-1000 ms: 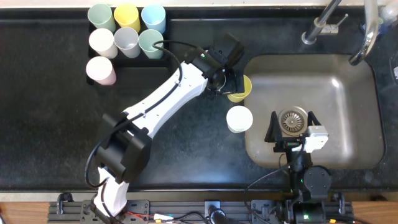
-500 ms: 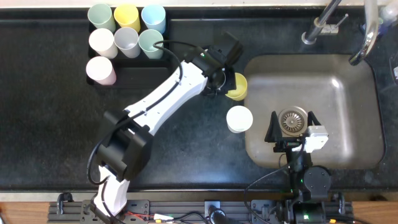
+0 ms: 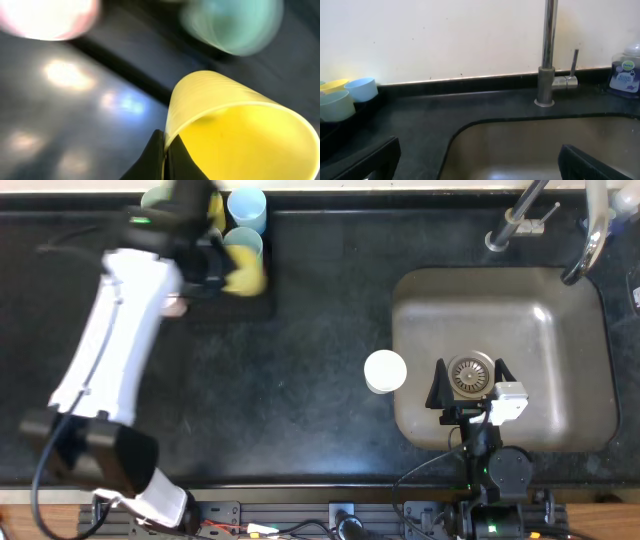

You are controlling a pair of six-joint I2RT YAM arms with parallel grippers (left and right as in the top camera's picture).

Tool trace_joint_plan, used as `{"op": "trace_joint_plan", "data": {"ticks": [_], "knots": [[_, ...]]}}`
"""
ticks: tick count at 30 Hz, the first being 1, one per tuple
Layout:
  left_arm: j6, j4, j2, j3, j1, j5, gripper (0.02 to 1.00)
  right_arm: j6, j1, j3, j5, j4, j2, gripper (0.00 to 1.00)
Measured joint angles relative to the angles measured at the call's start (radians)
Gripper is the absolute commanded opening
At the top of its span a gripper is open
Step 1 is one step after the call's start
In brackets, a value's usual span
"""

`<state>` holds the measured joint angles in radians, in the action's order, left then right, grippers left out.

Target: Store Cups

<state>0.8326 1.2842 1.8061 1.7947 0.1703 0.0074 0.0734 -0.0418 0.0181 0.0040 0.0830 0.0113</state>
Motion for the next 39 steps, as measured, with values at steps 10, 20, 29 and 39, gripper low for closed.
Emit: {"op": "trace_joint_plan", "data": {"ticks": [10,20,29,39], "knots": [[0.0,0.02,-0.004,-0.046,-0.152,-0.053,0.036,0.0,0.0,0.0,0.0,0.0,0.0,0.996],[0.0,-0.051,-0.001,-0.1,-0.165,-0.065,0.036,0.0,0.0,0.0,0.0,0.0,0.0,0.996],[0.0,-0.077,0.077,-0.1,-0.169,-0.064,0.036,0.0,0.0,0.0,0.0,0.0,0.0,0.998],[0.0,-0.105,0.141,-0.1,-0.169,-0.054,0.036,0.0,0.0,0.0,0.0,0.0,0.0,0.998]]}}
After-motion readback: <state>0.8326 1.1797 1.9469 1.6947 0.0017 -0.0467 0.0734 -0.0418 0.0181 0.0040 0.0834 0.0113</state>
